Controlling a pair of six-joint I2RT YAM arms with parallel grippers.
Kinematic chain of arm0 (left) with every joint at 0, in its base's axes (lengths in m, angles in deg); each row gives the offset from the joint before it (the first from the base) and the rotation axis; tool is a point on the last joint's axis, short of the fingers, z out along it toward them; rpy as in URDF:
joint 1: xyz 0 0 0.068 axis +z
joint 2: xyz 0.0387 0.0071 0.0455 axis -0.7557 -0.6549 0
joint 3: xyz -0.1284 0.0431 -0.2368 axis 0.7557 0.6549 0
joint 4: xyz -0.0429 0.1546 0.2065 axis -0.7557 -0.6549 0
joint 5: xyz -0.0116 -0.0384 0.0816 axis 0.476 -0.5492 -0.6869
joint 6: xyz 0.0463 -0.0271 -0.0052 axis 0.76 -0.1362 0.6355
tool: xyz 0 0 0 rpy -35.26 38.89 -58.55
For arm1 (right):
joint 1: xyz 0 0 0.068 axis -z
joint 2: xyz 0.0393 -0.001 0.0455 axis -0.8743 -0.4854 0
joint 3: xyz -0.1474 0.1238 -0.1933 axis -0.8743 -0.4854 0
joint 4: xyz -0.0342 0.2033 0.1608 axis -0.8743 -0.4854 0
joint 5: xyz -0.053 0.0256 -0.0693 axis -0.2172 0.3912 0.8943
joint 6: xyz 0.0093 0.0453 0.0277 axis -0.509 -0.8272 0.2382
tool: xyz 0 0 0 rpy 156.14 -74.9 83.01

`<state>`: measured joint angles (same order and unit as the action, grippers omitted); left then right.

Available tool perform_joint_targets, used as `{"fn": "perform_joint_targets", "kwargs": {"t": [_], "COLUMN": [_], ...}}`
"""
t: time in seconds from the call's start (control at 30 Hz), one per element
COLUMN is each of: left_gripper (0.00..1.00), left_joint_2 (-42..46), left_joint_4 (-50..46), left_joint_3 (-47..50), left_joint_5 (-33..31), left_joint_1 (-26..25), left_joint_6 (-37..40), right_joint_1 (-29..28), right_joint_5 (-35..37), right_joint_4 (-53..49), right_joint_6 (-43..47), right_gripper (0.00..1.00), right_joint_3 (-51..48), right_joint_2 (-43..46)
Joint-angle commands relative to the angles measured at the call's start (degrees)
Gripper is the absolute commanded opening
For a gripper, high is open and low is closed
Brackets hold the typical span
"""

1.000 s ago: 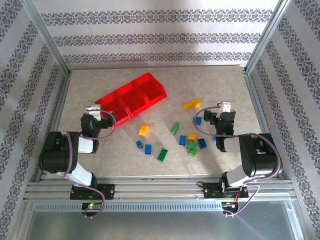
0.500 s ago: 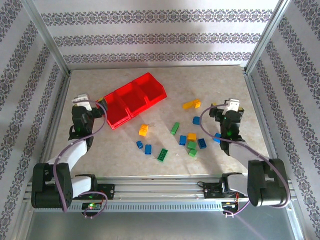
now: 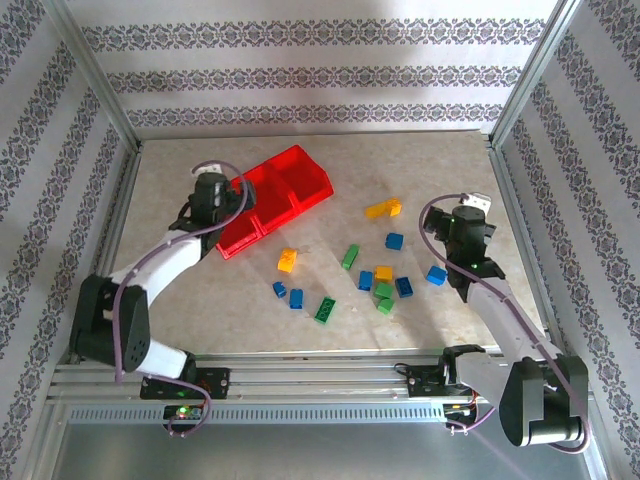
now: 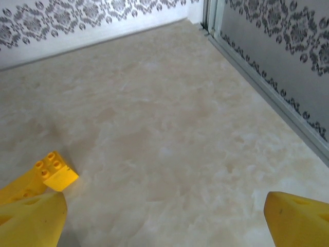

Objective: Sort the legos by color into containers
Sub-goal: Move the container to the top-center of the table.

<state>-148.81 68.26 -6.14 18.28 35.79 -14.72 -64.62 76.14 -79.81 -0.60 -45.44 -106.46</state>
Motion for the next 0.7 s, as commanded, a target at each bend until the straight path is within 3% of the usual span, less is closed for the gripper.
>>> {"fn": "perform_joint_targets", "kwargs": {"t": [0.0,0.27,0.67], "left_gripper": [1.00,0.90,0.60], "left_joint_2": [-5.0,-14.8,-22.3], "left_joint_4": [-8.4,-13.6,-14.8], "left_joint_3": [-4.4,-11.5,-15.9], "left_joint_5": [-3.0,-1.9,0.6], "left_joint_1": [-1.0,-1.8,-3.3], "left_joint_6": [-3.4,-4.8,-1.8], "right_joint_1": [-1.0,-2.5,-2.9], "right_joint_5": [0.9,0.1,-3.4], "right_joint_4": [-11.8,-22.8,-27.7], "right_joint_6": [-5.0,-9.0,-11.1], "right_gripper": [0.98,0.98,0.98], "right_joint_3": [3.4,7.5,10.8], "right_joint_2": [0.7,0.1,0.0]}}
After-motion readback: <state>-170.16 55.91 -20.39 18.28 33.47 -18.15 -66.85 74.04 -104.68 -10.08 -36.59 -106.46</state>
